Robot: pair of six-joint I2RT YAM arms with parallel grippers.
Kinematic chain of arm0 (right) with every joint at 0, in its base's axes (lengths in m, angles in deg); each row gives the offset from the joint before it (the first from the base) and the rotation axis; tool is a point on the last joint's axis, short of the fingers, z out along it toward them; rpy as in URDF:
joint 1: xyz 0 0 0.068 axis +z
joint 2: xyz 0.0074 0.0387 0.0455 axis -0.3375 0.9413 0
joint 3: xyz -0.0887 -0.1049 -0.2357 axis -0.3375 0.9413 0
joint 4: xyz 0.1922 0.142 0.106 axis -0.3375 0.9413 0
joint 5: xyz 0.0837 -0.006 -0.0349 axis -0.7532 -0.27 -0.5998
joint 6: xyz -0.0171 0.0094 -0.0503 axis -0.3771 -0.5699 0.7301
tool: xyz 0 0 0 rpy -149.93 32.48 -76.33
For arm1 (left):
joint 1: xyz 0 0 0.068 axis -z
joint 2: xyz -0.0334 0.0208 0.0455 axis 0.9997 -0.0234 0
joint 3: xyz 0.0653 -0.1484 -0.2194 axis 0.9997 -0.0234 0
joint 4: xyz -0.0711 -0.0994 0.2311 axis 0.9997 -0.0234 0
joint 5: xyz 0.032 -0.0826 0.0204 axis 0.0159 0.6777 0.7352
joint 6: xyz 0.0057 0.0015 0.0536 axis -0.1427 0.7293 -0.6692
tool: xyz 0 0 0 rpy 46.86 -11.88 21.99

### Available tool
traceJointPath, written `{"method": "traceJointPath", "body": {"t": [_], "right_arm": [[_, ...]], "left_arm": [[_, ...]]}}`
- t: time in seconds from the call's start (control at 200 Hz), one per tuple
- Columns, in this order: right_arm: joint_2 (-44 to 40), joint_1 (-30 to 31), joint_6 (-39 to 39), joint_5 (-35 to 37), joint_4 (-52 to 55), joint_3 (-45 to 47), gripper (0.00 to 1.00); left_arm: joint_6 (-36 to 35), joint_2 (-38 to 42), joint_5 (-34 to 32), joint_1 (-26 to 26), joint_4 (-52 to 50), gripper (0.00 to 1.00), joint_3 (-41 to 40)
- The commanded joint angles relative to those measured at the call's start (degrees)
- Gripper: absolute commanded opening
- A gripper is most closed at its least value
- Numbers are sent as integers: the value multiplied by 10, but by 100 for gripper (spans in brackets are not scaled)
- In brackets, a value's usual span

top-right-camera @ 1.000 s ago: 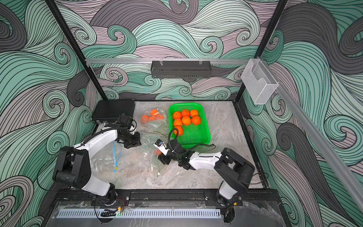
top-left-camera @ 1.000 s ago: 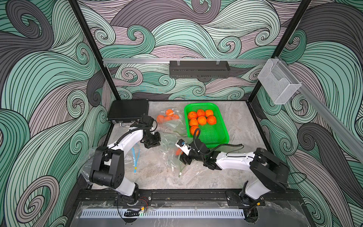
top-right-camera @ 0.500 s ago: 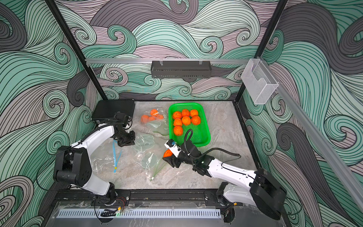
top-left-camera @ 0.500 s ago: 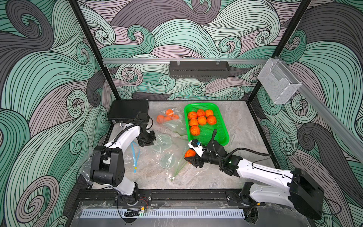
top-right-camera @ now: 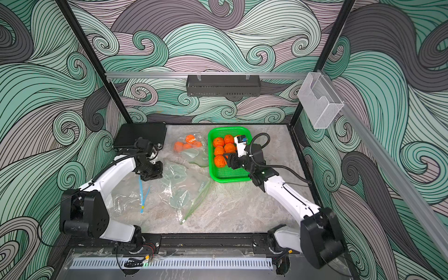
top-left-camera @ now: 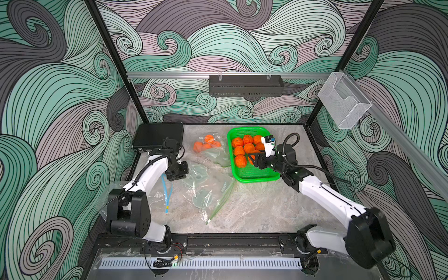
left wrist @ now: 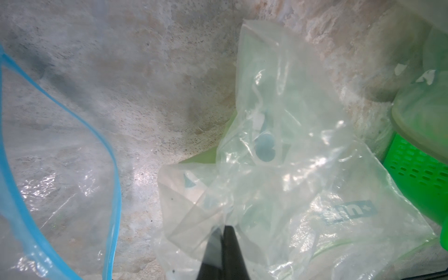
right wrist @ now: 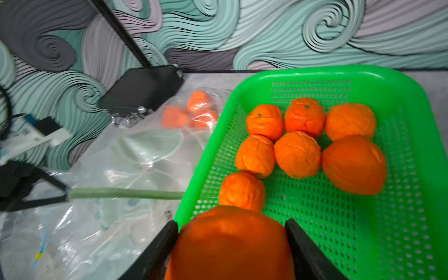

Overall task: Open the zip-top bag and take out the orange
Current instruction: Place the orange in the basket.

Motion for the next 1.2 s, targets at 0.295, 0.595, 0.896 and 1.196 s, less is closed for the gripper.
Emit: {"method": "traceJointPath", "body": {"t": [0.295, 0.595, 0.896, 1.196], "right_arm": [[193, -39, -122, 11, -132, -39, 59], [249, -39, -139, 3, -183, -41, 64], [293, -38, -157, -21, -220, -48, 69], [290, -38, -153, -17, -220, -40, 83]], "left_arm": [[-26, 25, -38, -3, -23, 0, 3], [-28, 23, -34, -3, -22, 0, 2], [-29, 22, -35, -3, -23, 0, 1], [-26, 22, -41, -3, -24, 0, 3]]}}
